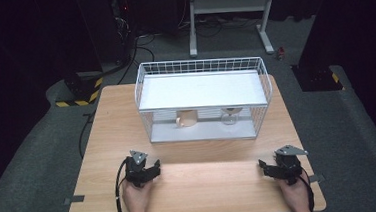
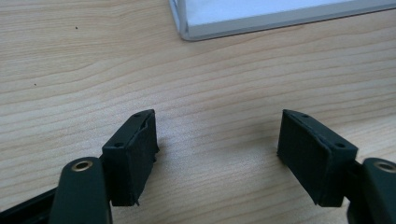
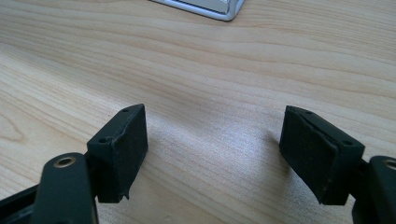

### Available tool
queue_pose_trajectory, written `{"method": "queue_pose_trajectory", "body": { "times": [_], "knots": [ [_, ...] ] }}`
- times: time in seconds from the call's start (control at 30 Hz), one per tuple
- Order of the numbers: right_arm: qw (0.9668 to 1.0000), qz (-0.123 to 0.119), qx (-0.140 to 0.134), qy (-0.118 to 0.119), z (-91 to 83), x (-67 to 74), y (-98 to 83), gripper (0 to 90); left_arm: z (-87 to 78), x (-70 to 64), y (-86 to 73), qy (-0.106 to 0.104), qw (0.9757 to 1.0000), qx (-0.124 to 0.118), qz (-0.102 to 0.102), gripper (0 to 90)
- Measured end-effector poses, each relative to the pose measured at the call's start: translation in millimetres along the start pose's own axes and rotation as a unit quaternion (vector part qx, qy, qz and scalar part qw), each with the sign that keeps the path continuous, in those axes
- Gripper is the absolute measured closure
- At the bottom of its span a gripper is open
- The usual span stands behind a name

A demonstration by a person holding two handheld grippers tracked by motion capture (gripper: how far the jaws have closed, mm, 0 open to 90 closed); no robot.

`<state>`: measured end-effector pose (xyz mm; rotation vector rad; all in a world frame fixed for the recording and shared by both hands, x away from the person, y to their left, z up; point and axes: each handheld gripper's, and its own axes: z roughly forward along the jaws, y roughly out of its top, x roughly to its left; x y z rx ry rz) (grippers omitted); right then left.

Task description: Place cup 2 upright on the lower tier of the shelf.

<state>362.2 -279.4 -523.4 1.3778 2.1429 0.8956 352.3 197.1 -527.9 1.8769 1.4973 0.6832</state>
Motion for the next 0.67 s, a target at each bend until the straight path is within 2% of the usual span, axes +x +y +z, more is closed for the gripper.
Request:
{"method": "queue_pose_trajectory", "body": {
  "times": [0.37,0.67],
  "knots": [
    [1.0,0.0,0.0,0.0,0.0,0.0,0.0,23.4,-0.1,-0.5,-0.1,0.002,1.0,0.0,-0.002,27.9],
    [1.0,-0.001,0.0,0.001,0.1,0.0,0.2,23.4,0.0,-0.6,0.0,-0.003,1.0,0.002,0.0,25.9]
  ]
}}
